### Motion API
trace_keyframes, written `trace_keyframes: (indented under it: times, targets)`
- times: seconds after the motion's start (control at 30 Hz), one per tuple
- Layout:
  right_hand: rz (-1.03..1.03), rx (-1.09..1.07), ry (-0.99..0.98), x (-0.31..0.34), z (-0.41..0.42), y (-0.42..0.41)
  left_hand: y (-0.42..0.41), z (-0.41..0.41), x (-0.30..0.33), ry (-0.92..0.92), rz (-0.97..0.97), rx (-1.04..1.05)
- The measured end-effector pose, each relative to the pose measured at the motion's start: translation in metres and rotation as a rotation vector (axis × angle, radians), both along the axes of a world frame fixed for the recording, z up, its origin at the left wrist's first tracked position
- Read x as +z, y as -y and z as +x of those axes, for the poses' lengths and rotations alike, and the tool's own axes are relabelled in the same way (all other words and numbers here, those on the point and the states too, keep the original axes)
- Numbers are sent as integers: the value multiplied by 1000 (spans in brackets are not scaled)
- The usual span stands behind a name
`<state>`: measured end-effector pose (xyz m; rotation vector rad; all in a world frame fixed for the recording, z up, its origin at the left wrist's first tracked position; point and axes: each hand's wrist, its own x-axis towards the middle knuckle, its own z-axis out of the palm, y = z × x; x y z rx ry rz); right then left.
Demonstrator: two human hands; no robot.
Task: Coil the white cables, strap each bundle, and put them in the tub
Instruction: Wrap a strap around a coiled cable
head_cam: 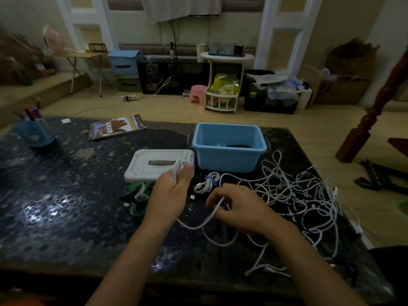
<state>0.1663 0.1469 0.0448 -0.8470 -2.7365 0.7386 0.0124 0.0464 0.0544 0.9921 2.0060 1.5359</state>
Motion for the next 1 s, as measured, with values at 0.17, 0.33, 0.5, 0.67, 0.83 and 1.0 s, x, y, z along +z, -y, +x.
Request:
trace_keyframes:
  times: [0.17, 0.33, 0.5, 0.67, 0.83, 1.0]
  targets:
    - [57, -160, -44, -2, -2, -2, 2, 2, 4, 184, -83, -182]
    - [36, -358, -159, -2, 1, -6, 3, 8, -4, -68, -249, -298]
    - [11, -410, -151, -4, 4, -9, 2, 8, -11, -222, -313, -381]
    - [-22, -369, -149, -7, 6, -12, 2, 10, -4, -186, -187, -304]
    - [74, -349, 5, -9, 15, -21, 6, 12, 11, 337, -75, -292]
    - [-25, -286, -158, -4, 13, -12, 7, 1, 8, 255, -105, -152]
